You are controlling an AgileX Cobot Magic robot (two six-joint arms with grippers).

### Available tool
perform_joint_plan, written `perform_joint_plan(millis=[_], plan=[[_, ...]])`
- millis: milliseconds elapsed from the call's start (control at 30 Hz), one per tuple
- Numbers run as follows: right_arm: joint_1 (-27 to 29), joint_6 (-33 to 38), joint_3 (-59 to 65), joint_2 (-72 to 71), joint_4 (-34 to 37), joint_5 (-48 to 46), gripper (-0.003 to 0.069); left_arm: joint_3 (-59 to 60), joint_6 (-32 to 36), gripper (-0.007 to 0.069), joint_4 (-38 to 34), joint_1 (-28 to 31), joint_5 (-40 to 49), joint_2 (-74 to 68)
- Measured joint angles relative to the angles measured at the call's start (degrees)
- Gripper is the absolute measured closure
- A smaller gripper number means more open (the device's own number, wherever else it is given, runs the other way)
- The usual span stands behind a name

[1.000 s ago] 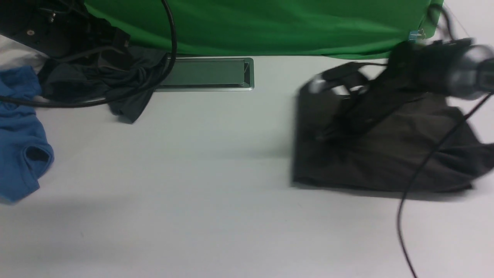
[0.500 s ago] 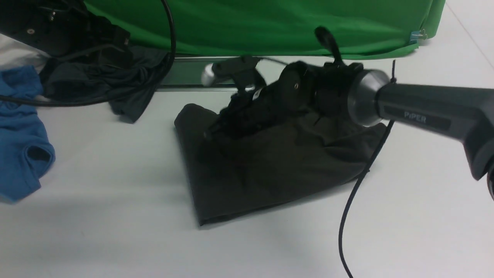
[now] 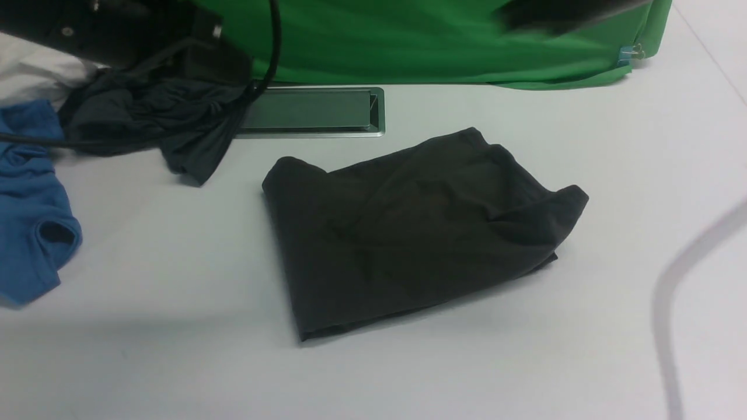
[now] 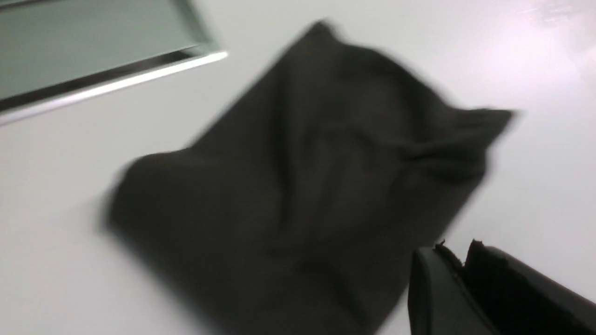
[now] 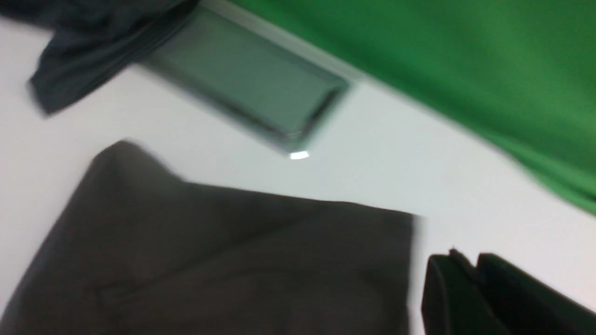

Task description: Fold a long-sleeved shirt on a white desktop.

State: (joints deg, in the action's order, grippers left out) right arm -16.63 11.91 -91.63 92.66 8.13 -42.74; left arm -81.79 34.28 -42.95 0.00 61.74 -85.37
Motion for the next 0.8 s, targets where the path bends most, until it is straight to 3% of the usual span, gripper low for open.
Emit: perform_joint_plan(millis=[167,300,367,400,633,800], plan=[[0.5,-1.8,20.9,-21.8,-0.6,8.3,0.0566,0.3,-0.3,0.0514,0.3,-2.5,6.2,1.0],[-0.1,-2.8,45.1,-40.9,-0.5,19.2,0.0566,4.2,-7.5,0.0514,11.1,-11.6,7.2,7.7],[-0.1,-3.2,50.4,-45.2,-0.5,21.0,0.0566,5.5,-9.9,0.0514,13.5,-14.1,7.5,9.6],[-0.1,-3.7,56.3,-50.8,-0.4,22.5,0.0566,7.9,-15.1,0.0514,17.8,-18.4,8.0,13.2],[-0.1,-5.1,67.9,-67.1,3.8,24.8,0.0566,18.4,-28.7,0.0514,24.8,-26.6,8.2,27.8],[-0.1,-5.1,68.7,-74.2,4.2,25.1,0.0566,26.0,-31.0,0.0514,24.5,-27.9,7.2,40.2]])
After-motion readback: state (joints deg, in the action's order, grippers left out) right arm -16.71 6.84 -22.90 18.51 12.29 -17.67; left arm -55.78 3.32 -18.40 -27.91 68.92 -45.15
